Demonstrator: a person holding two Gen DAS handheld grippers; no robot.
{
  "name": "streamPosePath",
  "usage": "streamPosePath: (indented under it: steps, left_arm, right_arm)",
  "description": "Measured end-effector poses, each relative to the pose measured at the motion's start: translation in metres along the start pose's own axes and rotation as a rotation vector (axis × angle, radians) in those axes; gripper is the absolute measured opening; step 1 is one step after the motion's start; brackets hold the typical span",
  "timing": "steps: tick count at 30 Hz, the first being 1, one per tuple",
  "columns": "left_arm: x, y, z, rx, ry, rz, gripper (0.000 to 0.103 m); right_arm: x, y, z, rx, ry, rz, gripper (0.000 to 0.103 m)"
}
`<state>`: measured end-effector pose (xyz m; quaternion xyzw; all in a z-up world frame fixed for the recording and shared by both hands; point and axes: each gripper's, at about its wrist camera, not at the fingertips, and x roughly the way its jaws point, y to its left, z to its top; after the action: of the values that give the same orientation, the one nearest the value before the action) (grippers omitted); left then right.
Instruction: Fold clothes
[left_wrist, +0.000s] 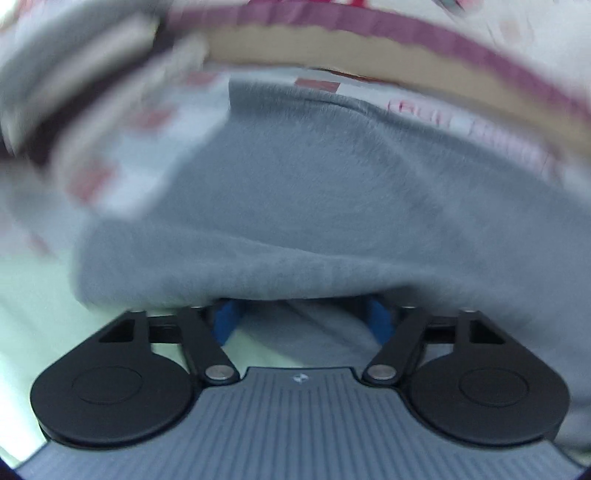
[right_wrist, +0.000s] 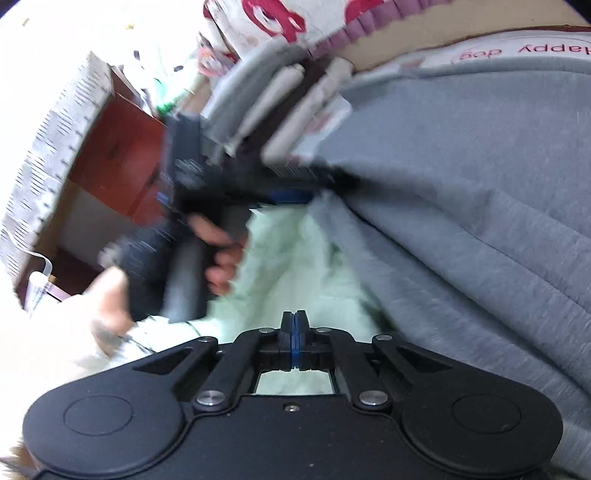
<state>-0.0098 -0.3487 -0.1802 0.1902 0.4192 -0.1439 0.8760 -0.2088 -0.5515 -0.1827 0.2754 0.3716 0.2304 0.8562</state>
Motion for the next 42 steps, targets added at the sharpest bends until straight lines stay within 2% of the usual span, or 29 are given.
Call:
streamPosePath:
  steps: [1,2,4,5,6,7,10,12,14,15,16,18,19,21,23,24,25,26,27,29,32,34,36,38,39,40,41,42]
  left_arm:
    - [-0.002,-0.001,-0.005,0.064,-0.015,0.068,0.034]
    - [-0.003,0.003,-0.007,0.083,-0.020,0.115,0.034]
    - [-0.005,0.020,-0.009,0.045,-0.010,0.176,0.034]
    - [-0.006,0.028,-0.009,0.027,-0.006,0.207,0.034]
    - [-0.007,0.037,-0.010,0.008,-0.001,0.238,0.027]
    - [-0.007,0.046,-0.011,-0.011,0.004,0.269,0.014]
    - [-0.012,0.072,-0.012,-0.078,0.020,0.346,0.014]
    - [-0.026,0.085,-0.007,-0.161,0.000,0.287,0.014]
    - [-0.042,0.083,-0.001,-0.190,-0.033,0.197,0.019]
    - [-0.047,0.074,0.003,-0.168,-0.045,0.139,0.027]
    - [-0.050,0.063,0.007,-0.137,-0.055,0.071,0.036]
    - [-0.052,0.038,0.012,-0.085,-0.052,-0.081,0.045]
    - [-0.050,0.027,0.014,-0.065,-0.042,-0.144,0.045]
    - [-0.040,0.005,0.019,-0.027,-0.021,-0.227,0.050]
    - [-0.022,-0.014,0.025,0.049,-0.001,-0.296,0.055]
    - [-0.011,-0.026,0.029,0.105,0.013,-0.300,0.055]
    - [-0.002,-0.035,0.034,0.157,0.023,-0.278,0.055]
    - [0.007,-0.041,0.039,0.205,0.030,-0.249,0.055]
    - [0.016,-0.048,0.045,0.253,0.037,-0.219,0.055]
    - [0.027,-0.049,0.056,0.271,0.054,-0.190,0.055]
    - [0.037,-0.042,0.064,0.194,0.088,-0.186,0.055]
    - [0.039,-0.036,0.062,0.142,0.105,-0.200,0.055]
    - [0.038,-0.033,0.056,0.121,0.114,-0.203,0.055]
    - [0.036,-0.032,0.051,0.123,0.106,-0.196,0.055]
    - [0.034,-0.032,0.049,0.125,0.100,-0.192,0.055]
    - [0.032,-0.032,0.048,0.130,0.092,-0.186,0.055]
    - [0.030,-0.032,0.047,0.135,0.082,-0.179,0.055]
    - [0.026,-0.033,0.047,0.141,0.069,-0.172,0.055]
  right_arm:
    - [-0.008,0.002,0.002,-0.013,-0.008,-0.021,0.008]
    - [-0.017,0.004,0.004,-0.026,-0.015,-0.043,0.008]
    - [-0.033,0.007,0.007,-0.052,-0.031,-0.085,0.016]
    - [-0.048,0.004,0.007,-0.065,-0.043,-0.146,0.019]
    - [-0.060,-0.003,0.003,-0.068,-0.045,-0.216,0.023]
    - [-0.071,-0.010,-0.003,-0.067,-0.042,-0.282,0.023]
    - [-0.092,-0.030,-0.020,-0.086,-0.002,-0.467,0.029]
    - [-0.091,-0.038,-0.028,-0.134,0.052,-0.547,0.030]
    - [-0.082,-0.040,-0.029,-0.219,0.098,-0.588,0.031]
    - [-0.078,-0.041,-0.029,-0.262,0.121,-0.608,0.036]
    - [-0.074,-0.042,-0.030,-0.309,0.140,-0.604,0.049]
    - [-0.065,-0.045,-0.033,-0.400,0.172,-0.584,0.055]
    - [-0.058,-0.047,-0.033,-0.420,0.181,-0.584,0.056]
    - [-0.056,-0.056,-0.029,-0.356,0.142,-0.553,0.057]
    - [-0.063,-0.067,-0.023,-0.229,0.080,-0.501,0.056]
    - [-0.067,-0.073,-0.022,-0.182,0.058,-0.483,0.045]
    - [-0.071,-0.078,-0.021,-0.144,0.039,-0.470,0.024]
    - [-0.072,-0.082,-0.022,-0.127,0.033,-0.464,0.017]
    - [-0.072,-0.082,-0.023,-0.142,0.032,-0.464,0.016]
    - [-0.070,-0.077,-0.026,-0.194,0.037,-0.472,0.016]
    - [-0.060,-0.064,-0.027,-0.271,0.057,-0.503,0.024]
    - [-0.051,-0.059,-0.029,-0.306,0.070,-0.496,0.049]
    - [-0.041,-0.057,-0.031,-0.343,0.075,-0.495,0.054]
    - [-0.032,-0.052,-0.034,-0.410,0.081,-0.513,0.052]
    - [-0.033,-0.052,-0.031,-0.394,0.080,-0.501,0.041]
    - [-0.035,-0.053,-0.026,-0.360,0.076,-0.479,0.010]
    - [-0.037,-0.054,-0.022,-0.326,0.072,-0.456,0.005]
    - [-0.041,-0.052,-0.020,-0.312,0.054,-0.455,0.005]
